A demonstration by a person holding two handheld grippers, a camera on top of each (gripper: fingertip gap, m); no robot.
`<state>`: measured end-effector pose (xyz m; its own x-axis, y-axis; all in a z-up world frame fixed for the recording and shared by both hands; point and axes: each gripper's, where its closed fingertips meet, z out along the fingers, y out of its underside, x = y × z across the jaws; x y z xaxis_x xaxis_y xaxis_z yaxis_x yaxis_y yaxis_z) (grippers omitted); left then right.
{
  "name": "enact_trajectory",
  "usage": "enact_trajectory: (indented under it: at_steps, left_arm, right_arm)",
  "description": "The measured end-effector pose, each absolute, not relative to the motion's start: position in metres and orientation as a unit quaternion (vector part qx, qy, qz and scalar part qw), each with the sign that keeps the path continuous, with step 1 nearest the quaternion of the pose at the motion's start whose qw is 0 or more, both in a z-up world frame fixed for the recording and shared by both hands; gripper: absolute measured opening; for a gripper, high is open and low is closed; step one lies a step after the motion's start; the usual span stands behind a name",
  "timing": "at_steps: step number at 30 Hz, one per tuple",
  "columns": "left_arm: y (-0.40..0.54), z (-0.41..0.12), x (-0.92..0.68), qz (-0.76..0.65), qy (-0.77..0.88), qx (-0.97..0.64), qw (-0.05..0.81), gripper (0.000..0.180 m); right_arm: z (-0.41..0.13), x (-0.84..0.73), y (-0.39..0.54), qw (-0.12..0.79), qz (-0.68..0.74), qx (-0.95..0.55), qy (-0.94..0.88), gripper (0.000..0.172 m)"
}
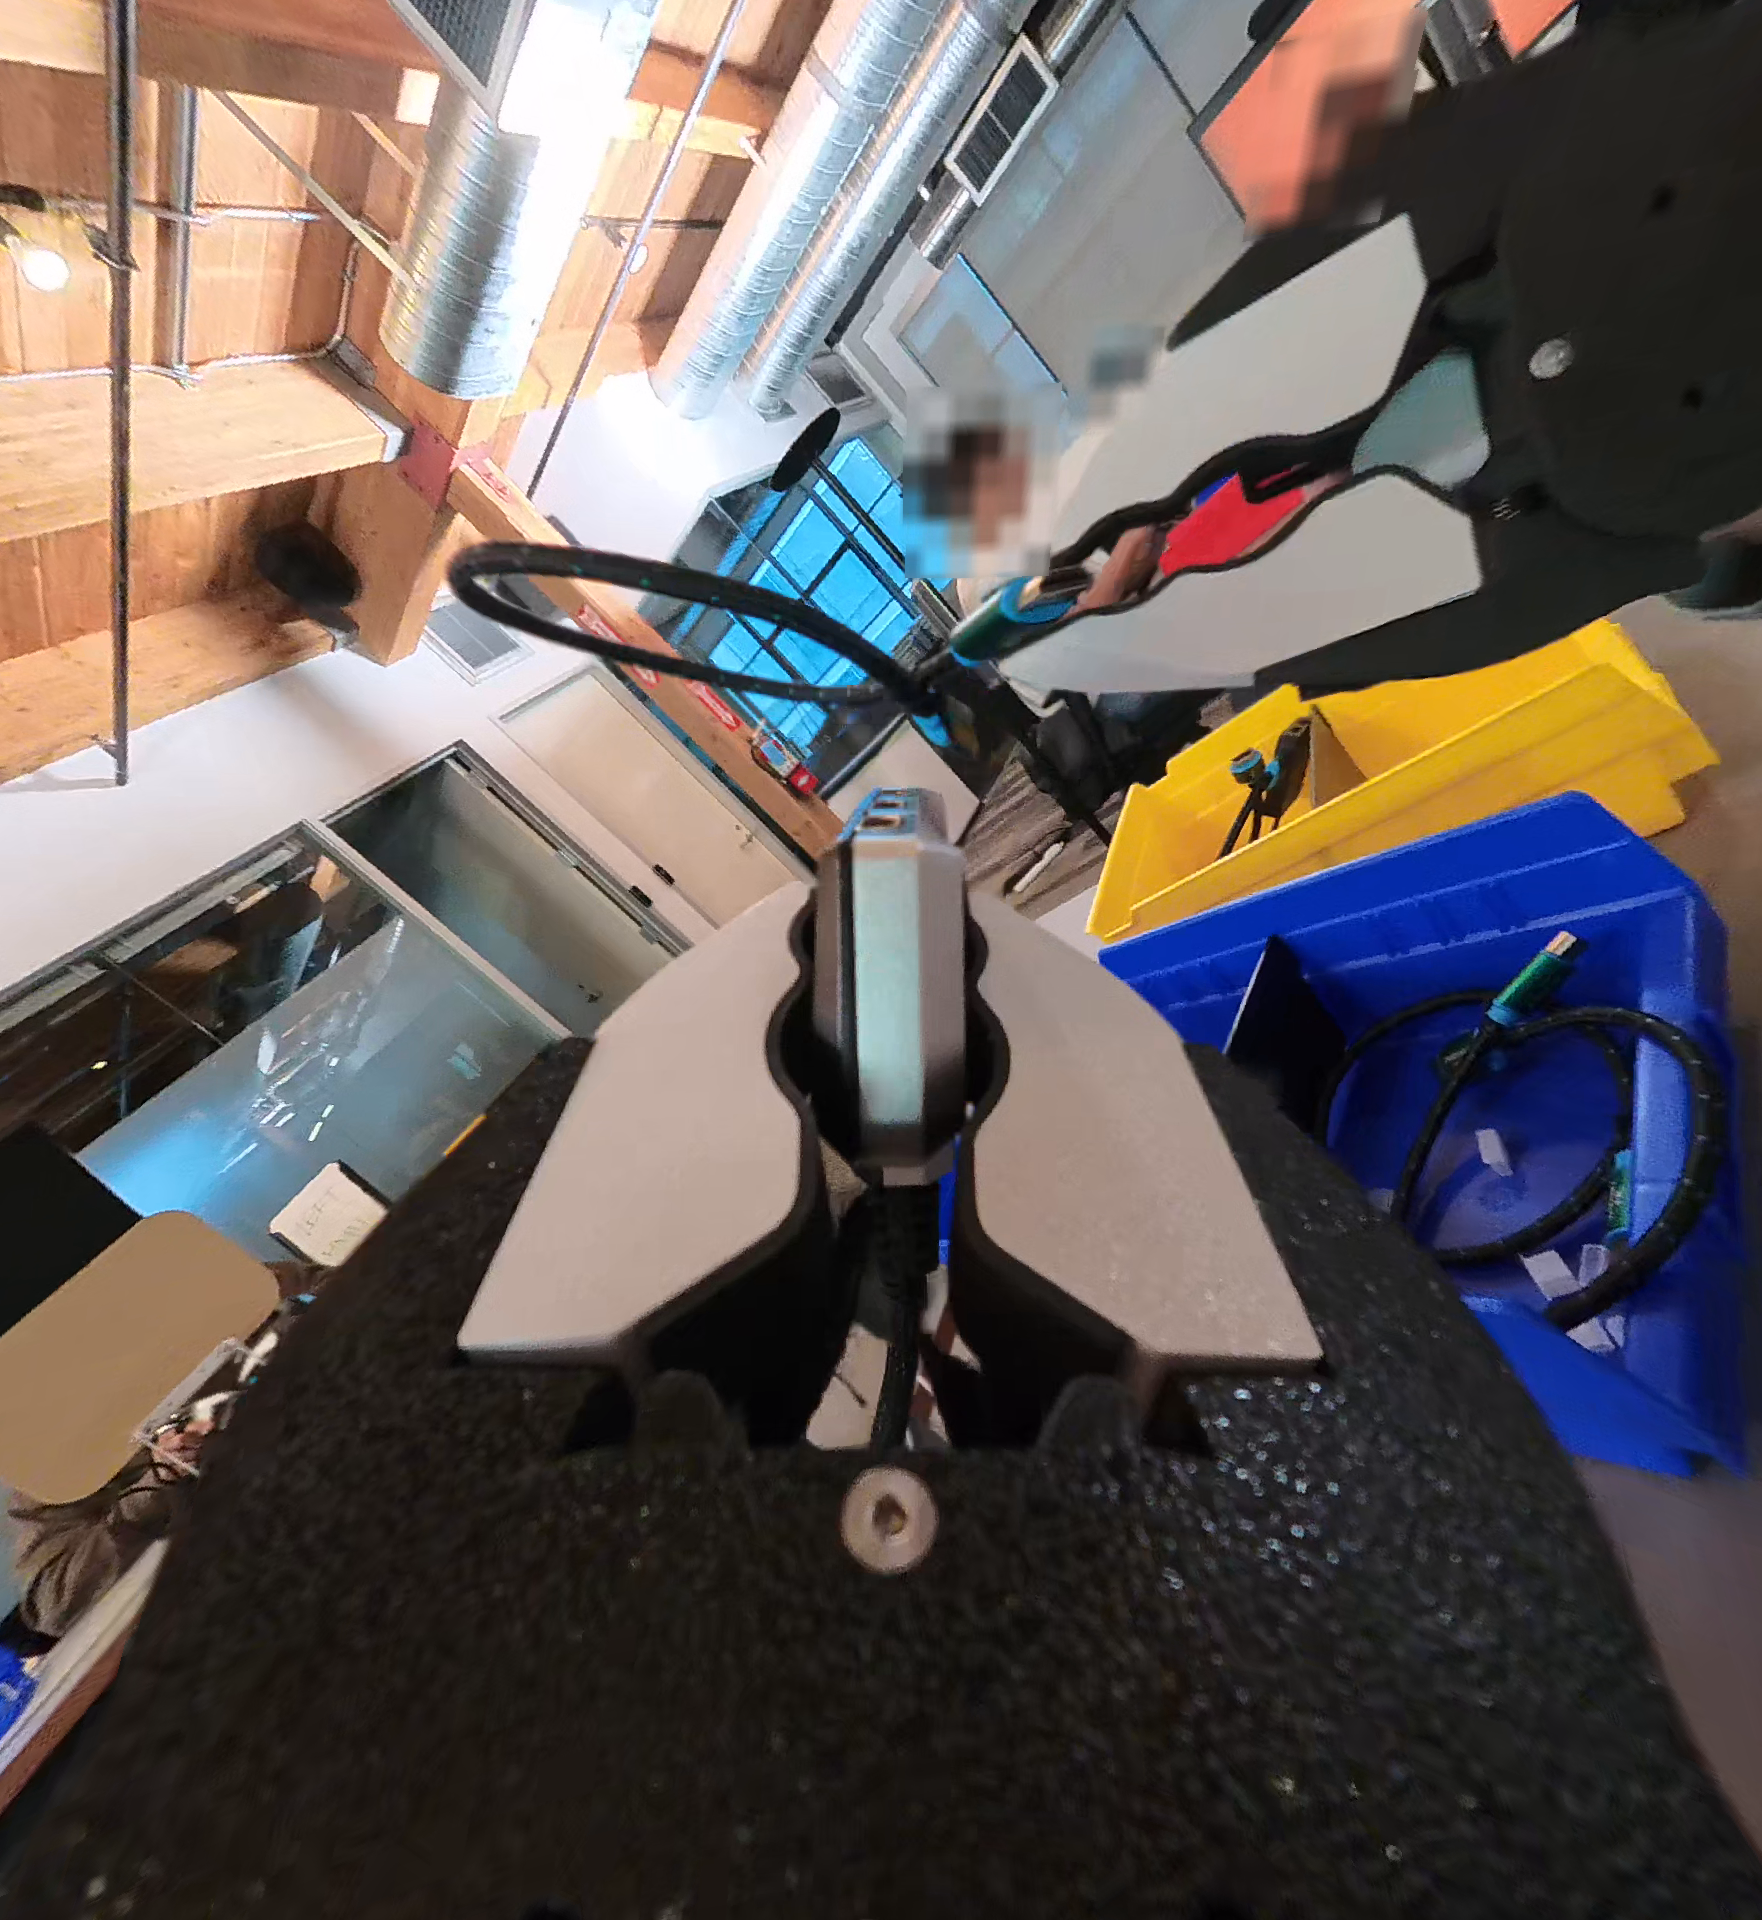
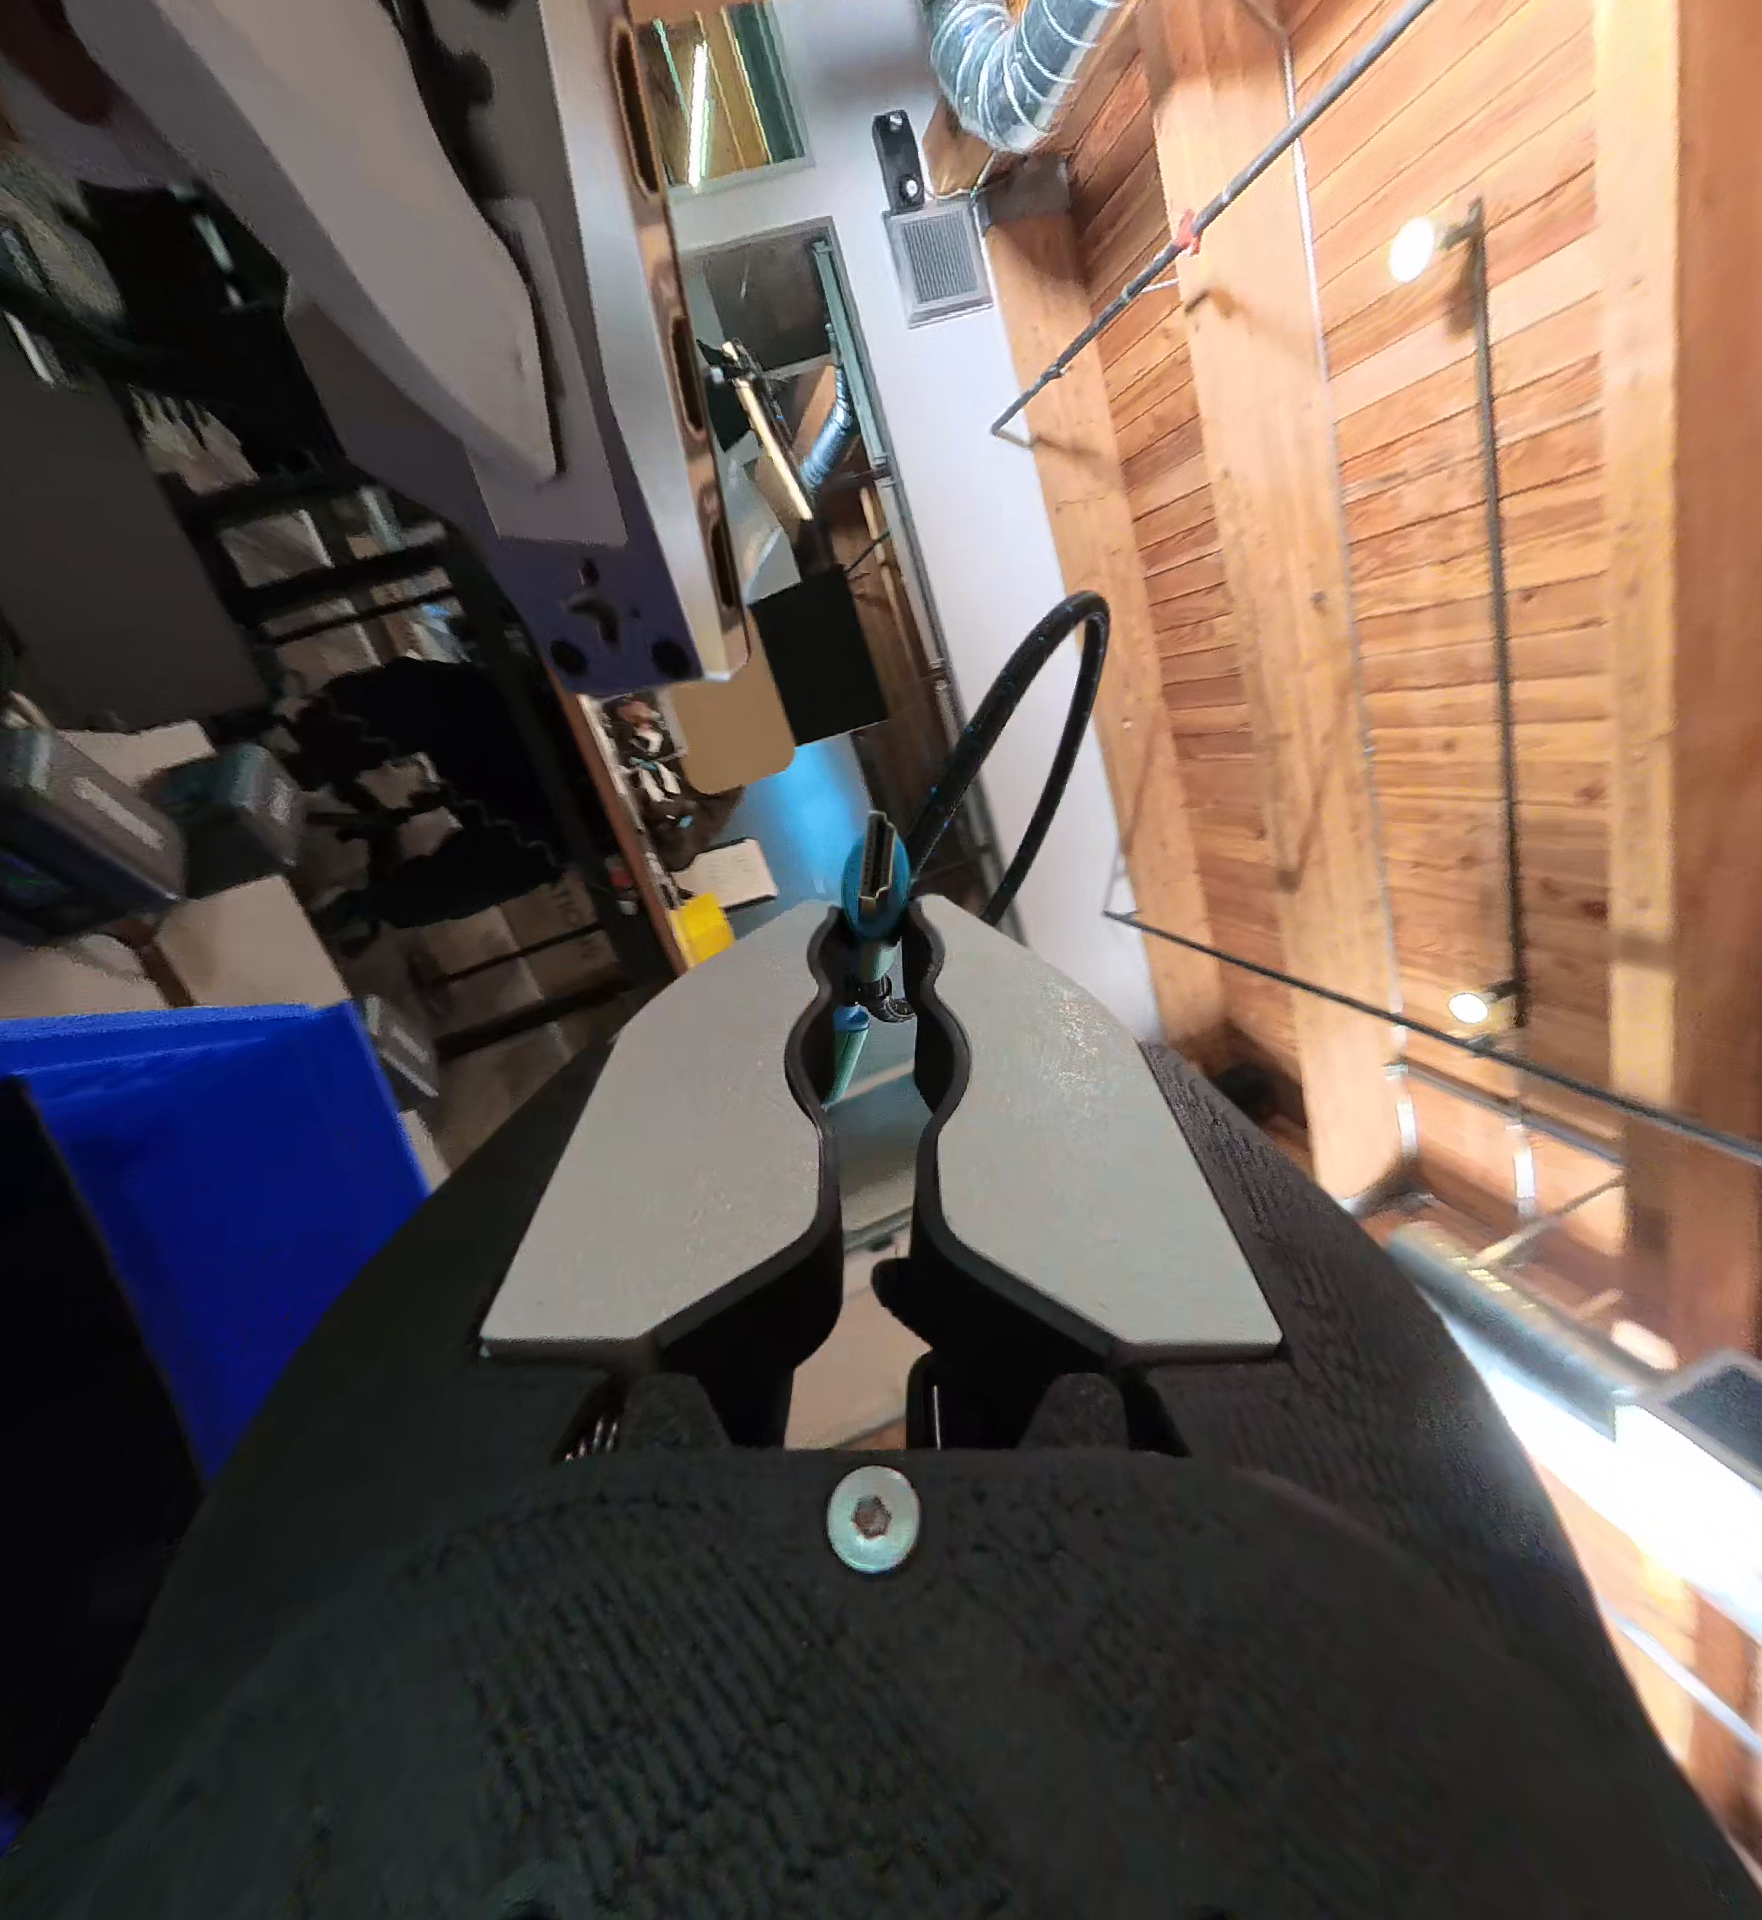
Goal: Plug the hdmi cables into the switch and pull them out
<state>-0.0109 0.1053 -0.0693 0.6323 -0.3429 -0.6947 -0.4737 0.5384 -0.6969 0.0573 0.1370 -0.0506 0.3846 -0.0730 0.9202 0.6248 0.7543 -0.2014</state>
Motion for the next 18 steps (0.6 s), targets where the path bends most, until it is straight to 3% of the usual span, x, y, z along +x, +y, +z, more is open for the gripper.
enact_trajectory:
  at_steps: [10, 18]
  left_arm:
    - [0.092, -0.052, 0.001, -0.025, 0.402, -0.472, 0.784, 0.023]
    - [0.085, -0.045, -0.006, -0.042, 0.395, -0.462, 0.793, 0.022]
  right_arm:
    - [-0.010, 0.041, 0.120, 0.772, -0.415, -0.107, -0.469, 0.009]
    - [-0.002, 0.037, 0.113, 0.768, -0.442, -0.055, -0.461, 0.009]
